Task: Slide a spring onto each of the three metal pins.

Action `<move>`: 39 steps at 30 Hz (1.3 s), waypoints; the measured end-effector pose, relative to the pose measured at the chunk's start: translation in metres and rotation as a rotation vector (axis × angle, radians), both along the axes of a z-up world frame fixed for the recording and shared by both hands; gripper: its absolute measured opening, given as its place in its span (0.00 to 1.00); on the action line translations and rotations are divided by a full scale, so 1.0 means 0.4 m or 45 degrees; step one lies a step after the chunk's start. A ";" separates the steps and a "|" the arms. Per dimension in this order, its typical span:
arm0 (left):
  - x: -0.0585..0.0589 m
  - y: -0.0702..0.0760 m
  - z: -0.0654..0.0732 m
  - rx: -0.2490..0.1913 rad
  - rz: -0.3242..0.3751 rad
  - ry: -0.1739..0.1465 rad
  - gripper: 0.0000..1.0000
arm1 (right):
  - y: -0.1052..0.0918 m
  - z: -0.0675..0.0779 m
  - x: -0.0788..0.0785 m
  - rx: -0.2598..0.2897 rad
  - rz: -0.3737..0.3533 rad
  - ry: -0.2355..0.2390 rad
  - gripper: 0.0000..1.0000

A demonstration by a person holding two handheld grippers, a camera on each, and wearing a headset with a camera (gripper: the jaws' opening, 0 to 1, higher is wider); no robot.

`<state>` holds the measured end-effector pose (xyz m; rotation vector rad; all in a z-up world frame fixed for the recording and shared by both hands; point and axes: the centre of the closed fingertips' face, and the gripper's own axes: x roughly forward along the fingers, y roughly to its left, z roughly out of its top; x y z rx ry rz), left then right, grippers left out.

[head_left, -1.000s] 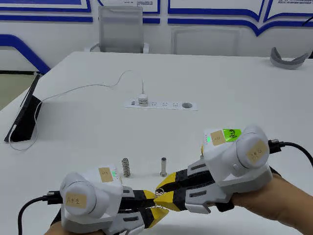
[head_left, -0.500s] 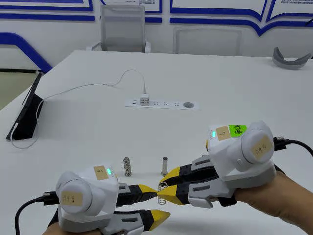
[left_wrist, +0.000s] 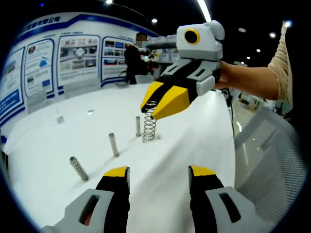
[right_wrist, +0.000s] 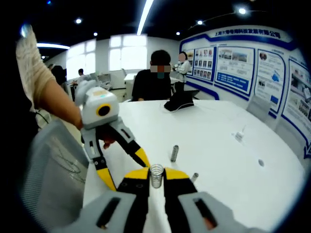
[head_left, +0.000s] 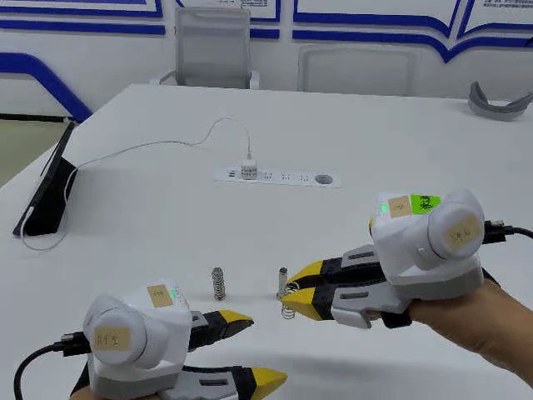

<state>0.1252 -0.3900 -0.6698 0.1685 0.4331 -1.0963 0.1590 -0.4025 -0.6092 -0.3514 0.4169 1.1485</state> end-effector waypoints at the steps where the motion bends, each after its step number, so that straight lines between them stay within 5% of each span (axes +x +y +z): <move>1: 0.000 0.001 -0.001 -0.001 0.003 0.002 0.50 | -0.001 0.001 0.006 0.003 -0.010 -0.003 0.12; 15: -0.005 0.008 -0.012 0.006 0.018 0.018 0.53 | -0.019 0.002 0.129 0.023 -0.176 -0.046 0.12; 24: -0.007 0.008 -0.015 0.007 0.017 0.024 0.53 | -0.020 -0.027 0.190 0.029 -0.254 -0.027 0.12; 39: -0.006 0.016 -0.019 0.008 0.029 0.035 0.52 | -0.014 -0.074 0.216 0.015 -0.288 0.024 0.12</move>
